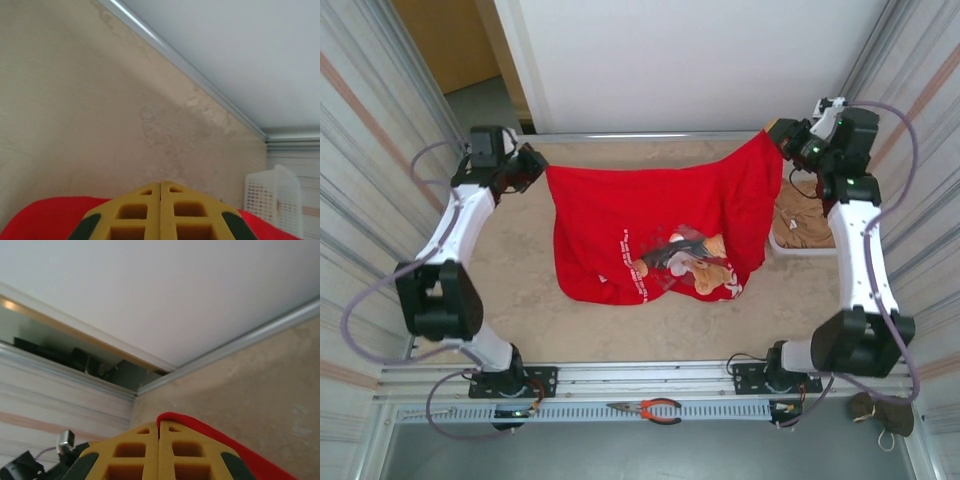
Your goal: Fold the inside-out t-shirt
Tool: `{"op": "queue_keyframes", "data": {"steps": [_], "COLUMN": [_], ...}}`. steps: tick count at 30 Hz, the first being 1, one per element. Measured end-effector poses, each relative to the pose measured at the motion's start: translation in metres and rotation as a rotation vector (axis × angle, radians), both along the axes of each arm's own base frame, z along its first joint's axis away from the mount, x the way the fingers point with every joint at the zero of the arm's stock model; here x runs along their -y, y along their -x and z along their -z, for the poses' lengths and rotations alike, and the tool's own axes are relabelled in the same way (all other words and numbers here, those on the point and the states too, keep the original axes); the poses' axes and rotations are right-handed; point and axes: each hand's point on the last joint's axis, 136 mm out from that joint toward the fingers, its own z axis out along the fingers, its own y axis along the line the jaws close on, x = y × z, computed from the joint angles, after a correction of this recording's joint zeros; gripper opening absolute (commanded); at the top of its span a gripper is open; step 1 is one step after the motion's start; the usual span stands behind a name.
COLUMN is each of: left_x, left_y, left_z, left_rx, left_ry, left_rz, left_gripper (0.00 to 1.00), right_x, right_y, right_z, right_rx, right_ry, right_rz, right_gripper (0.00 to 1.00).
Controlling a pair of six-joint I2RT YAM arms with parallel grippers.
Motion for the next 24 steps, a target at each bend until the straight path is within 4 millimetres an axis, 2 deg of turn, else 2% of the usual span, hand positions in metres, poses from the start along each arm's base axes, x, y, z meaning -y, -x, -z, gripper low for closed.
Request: {"op": "queue_keyframes", "data": {"steps": [1,2,4,5,7,10,11,14,17,19,20,21,24], "left_x": [0.002,0.004,0.008,0.009,0.012,0.017,0.021,0.040,0.076,0.107,0.119,0.134,0.153], "left_y": [-0.010,-0.019,-0.037,-0.042,-0.045,-0.028,-0.018,0.029,0.088,0.126,0.140,0.157,0.193], "left_z": [0.004,0.005,0.002,0.000,-0.004,-0.003,0.000,0.018,0.036,0.049,0.055,0.065,0.100], "left_rx": [-0.004,0.000,0.020,0.026,0.040,0.032,0.027,-0.021,-0.050,-0.061,-0.066,-0.073,-0.127], "left_ry": [-0.012,-0.021,-0.043,-0.050,-0.073,-0.110,-0.122,-0.168,-0.256,-0.334,-0.366,-0.405,-0.546], "left_rz": [0.010,0.020,0.048,0.055,0.077,0.102,0.113,0.167,0.276,0.377,0.420,0.478,0.580], "left_gripper": [0.00,0.10,0.43,0.50,0.58,0.58,0.58,0.53,0.51,0.51,0.51,0.51,0.51], "right_x": [0.000,-0.001,-0.006,-0.010,-0.017,-0.022,-0.023,-0.021,-0.019,-0.019,-0.019,-0.019,-0.018], "right_y": [-0.006,-0.008,-0.011,-0.010,-0.009,-0.008,-0.008,-0.007,-0.007,-0.005,-0.004,-0.002,0.003], "right_z": [0.011,0.016,0.021,0.021,0.020,0.030,0.035,0.051,0.059,0.061,0.061,0.061,0.064], "right_rx": [-0.023,-0.034,-0.037,-0.033,-0.020,-0.026,-0.035,-0.064,-0.079,-0.079,-0.080,-0.080,-0.082], "right_ry": [0.010,0.017,0.040,0.049,0.066,0.087,0.089,0.101,0.114,0.118,0.118,0.118,0.120], "right_rz": [0.000,-0.002,-0.010,-0.019,-0.035,-0.046,-0.046,-0.042,-0.035,-0.033,-0.034,-0.033,-0.031], "right_gripper": [0.00,0.00,0.00,0.00,0.00,0.00,0.00,0.00,0.00,0.00,0.00,0.00,0.00]}}
